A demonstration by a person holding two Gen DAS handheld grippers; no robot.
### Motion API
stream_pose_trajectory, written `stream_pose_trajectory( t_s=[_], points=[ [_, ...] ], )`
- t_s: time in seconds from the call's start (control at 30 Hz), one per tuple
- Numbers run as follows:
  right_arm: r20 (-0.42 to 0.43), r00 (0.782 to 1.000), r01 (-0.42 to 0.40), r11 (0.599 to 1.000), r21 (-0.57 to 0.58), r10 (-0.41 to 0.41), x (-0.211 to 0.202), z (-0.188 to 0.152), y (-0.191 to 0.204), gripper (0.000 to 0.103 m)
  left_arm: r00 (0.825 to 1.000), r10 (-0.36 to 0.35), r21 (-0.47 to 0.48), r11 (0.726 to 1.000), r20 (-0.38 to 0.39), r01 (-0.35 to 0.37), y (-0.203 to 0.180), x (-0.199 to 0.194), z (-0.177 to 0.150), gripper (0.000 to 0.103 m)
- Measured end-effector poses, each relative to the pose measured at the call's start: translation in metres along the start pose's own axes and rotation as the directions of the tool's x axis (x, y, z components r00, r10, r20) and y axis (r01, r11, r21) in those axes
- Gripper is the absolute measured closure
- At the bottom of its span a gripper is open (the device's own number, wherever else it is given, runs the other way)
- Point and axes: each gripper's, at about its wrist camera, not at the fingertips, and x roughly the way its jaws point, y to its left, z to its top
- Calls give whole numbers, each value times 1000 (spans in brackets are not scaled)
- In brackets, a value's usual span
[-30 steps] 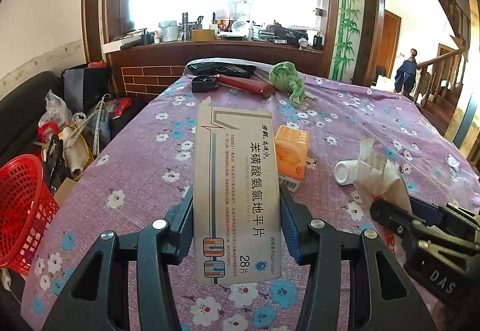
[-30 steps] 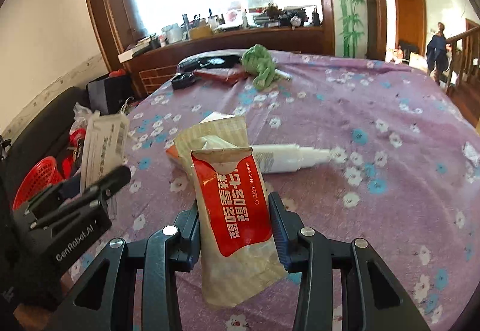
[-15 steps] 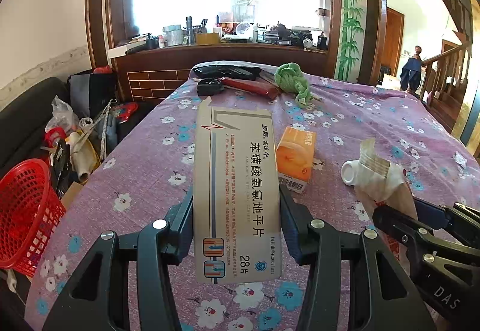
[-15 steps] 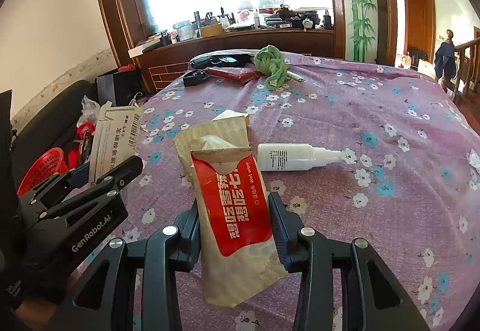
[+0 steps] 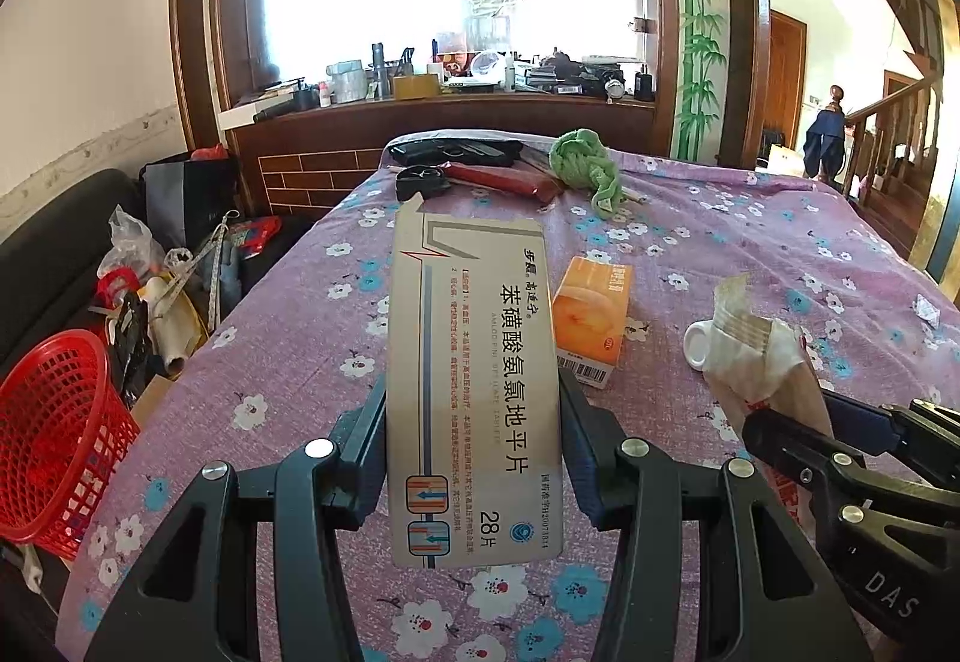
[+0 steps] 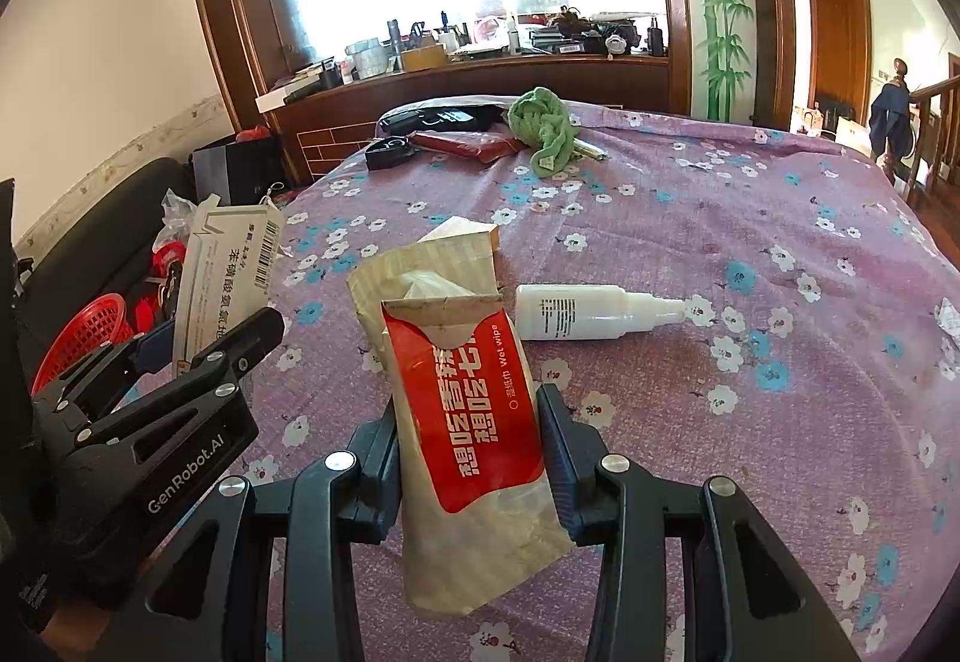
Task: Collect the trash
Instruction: 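Hold the white medicine box in the left tool and the red-white wrapper in the right tool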
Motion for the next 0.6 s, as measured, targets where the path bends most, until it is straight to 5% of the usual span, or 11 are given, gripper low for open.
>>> stream_pose_trajectory(
  t_s=[0.6],
  points=[
    [10,1000,7,1000,10,-7,-4,0,-1,59,999,39,14,999,30,-40,-2,-3,1,54]
  ],
)
